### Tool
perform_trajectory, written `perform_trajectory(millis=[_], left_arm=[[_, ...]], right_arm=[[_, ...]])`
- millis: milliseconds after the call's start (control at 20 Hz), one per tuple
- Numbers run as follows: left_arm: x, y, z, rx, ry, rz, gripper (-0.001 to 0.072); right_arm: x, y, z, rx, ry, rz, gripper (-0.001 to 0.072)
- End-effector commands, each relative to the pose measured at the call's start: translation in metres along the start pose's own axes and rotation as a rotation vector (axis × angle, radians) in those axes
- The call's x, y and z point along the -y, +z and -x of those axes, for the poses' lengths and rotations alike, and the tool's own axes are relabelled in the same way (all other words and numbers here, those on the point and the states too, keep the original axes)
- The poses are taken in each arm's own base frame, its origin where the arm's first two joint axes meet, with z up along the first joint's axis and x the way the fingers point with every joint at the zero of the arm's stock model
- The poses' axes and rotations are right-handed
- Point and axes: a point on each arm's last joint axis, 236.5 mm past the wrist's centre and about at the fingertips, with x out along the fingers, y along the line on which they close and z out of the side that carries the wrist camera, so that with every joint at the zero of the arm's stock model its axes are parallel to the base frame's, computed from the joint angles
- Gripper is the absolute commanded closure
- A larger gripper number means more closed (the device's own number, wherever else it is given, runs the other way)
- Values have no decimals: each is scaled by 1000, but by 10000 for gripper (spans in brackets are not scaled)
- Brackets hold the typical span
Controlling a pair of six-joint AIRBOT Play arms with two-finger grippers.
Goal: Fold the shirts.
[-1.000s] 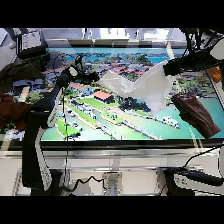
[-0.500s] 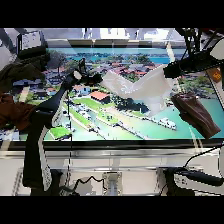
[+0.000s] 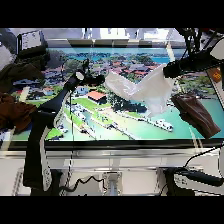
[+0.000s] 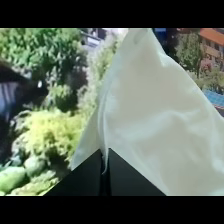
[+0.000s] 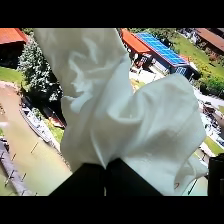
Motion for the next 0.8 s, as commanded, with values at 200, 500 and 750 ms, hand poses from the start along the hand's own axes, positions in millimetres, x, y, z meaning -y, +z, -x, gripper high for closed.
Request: perform_trajectory(millis=[200,500,750], left_arm=[[87,81,68,196,-184,-189,687],[160,187,259,515,-159,-408,687],[176,213,425,683,139,-572,687]], right_arm=[[46,22,6,91,-197,29,679],[116,75,43,366,-464,-66,680],[160,61,61,410,-513,-241,682]])
